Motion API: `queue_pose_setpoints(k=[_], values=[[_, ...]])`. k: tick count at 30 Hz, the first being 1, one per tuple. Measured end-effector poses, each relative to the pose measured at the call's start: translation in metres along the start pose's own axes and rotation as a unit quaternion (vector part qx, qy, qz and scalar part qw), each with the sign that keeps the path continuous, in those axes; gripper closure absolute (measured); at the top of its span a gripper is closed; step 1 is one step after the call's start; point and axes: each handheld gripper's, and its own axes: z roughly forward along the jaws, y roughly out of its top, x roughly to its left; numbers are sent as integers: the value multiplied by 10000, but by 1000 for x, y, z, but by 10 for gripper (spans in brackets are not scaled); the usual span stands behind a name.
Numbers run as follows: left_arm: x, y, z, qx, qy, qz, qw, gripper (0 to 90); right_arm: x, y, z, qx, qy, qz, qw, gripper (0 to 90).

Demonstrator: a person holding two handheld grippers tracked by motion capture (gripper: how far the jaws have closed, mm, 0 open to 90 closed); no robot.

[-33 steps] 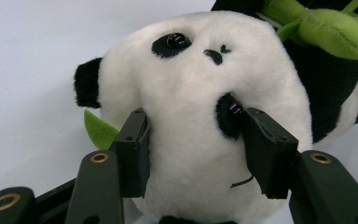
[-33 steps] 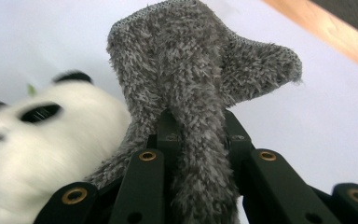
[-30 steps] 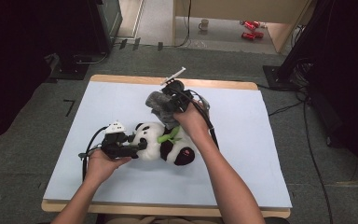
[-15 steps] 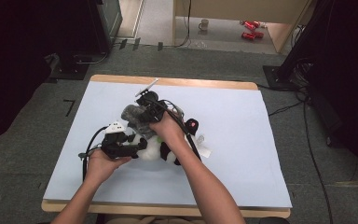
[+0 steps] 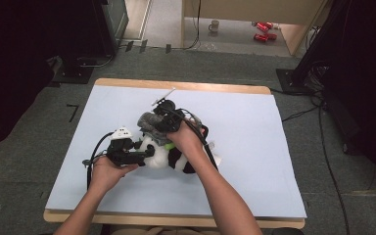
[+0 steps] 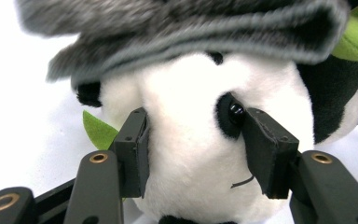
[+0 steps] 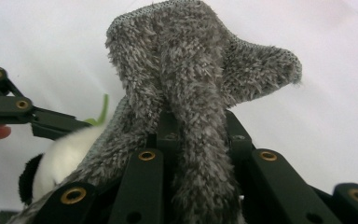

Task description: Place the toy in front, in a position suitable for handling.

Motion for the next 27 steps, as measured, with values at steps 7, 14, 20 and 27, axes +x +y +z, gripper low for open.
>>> queue_pose_setpoints(k=[7, 14, 20, 27], values=[[-1, 0, 0, -4, 9, 18, 10000, 464, -24, -20, -13, 3, -48, 287, 9996, 748], [-2, -1, 0, -33, 15, 9, 10000, 465, -31, -29, -22, -17, -177, 125, 9998, 746], [0, 0, 0, -49, -12, -59, 10000, 465, -45, -34, -35, -115, -330, 323, 9989, 748], [0, -1, 0, -53, -13, -76, 10000, 465, -65, -42, -45, 79, -553, 531, 9970, 750]])
